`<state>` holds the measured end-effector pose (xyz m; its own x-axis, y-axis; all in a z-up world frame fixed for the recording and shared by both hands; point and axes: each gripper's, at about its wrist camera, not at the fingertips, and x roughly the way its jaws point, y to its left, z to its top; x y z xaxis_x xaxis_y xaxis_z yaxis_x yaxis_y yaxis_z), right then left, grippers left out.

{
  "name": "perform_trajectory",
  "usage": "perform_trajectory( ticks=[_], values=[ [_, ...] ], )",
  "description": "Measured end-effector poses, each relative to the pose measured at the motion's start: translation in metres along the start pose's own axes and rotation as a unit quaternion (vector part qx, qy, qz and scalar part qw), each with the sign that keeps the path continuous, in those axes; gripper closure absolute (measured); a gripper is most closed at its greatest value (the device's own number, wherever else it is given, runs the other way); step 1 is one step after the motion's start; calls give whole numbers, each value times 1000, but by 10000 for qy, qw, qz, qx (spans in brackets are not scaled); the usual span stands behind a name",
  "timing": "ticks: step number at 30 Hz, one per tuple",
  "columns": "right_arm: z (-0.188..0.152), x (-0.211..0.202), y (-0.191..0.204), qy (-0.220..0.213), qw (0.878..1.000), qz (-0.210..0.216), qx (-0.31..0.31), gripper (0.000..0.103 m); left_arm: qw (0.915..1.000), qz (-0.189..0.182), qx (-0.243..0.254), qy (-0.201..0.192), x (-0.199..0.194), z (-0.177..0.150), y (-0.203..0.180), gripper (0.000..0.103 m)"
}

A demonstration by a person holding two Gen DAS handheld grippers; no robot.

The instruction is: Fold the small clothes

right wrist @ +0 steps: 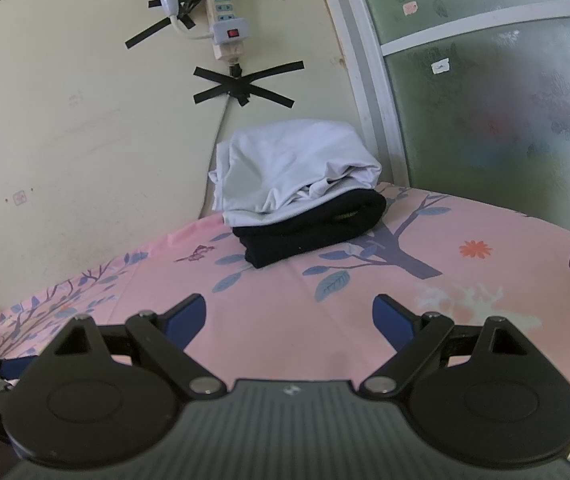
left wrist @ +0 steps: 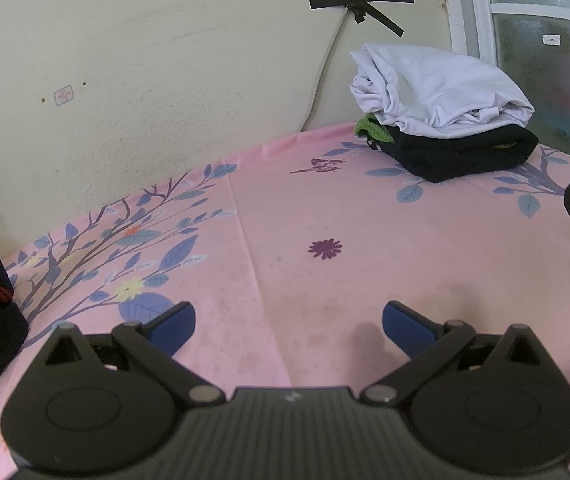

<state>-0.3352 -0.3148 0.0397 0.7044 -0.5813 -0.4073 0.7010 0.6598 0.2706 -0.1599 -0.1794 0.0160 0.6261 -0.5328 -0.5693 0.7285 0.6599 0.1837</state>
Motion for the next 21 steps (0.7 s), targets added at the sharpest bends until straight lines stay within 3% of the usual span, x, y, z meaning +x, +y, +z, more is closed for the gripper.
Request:
perform_trajectory(
  ticks=[21],
  values=[
    [-2, 0, 0, 30, 10000, -31, 29, 19, 10000, -8, 61, 23, 0, 0, -1, 0]
  ],
)
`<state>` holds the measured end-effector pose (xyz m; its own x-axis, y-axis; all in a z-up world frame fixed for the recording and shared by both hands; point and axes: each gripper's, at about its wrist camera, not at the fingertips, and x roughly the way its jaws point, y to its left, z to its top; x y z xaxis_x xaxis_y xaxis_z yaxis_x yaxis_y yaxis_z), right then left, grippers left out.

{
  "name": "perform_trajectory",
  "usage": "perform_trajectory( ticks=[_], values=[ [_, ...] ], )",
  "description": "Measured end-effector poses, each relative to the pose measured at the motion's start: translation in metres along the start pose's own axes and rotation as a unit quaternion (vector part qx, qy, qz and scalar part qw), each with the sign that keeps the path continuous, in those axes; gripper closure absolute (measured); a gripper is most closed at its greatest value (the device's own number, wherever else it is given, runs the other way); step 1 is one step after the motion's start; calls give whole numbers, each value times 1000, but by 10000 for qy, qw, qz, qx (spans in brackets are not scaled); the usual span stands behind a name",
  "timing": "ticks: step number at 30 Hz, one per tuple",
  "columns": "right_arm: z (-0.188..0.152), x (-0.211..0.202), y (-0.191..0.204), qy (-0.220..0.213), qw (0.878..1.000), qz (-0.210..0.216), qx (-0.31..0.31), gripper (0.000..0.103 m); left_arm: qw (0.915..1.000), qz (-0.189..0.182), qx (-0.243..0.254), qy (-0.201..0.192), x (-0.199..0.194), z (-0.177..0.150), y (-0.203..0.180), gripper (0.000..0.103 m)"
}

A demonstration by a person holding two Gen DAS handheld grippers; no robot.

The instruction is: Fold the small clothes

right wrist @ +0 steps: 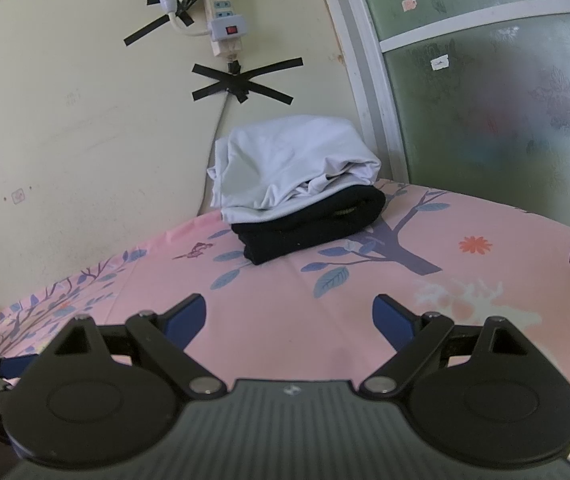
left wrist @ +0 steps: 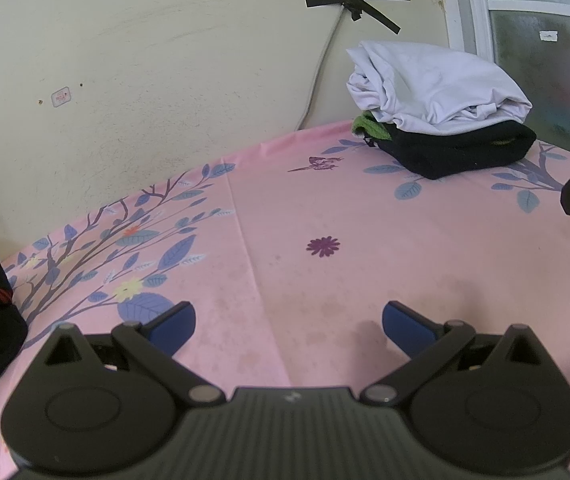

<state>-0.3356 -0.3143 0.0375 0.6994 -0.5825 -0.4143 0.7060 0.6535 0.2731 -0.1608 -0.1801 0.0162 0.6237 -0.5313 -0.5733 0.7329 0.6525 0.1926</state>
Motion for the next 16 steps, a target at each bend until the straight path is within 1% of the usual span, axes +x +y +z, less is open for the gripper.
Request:
perform_trajectory(
  ticks=[10, 16],
  values=[
    [0, 0, 0, 6, 10000, 1, -6, 19, 10000, -6, -9, 3, 0, 0, 0, 0],
    [-1, 1, 2, -8, 10000, 6, -25, 19, 9999, -111, -41, 43, 1, -1, 2, 0]
  ],
)
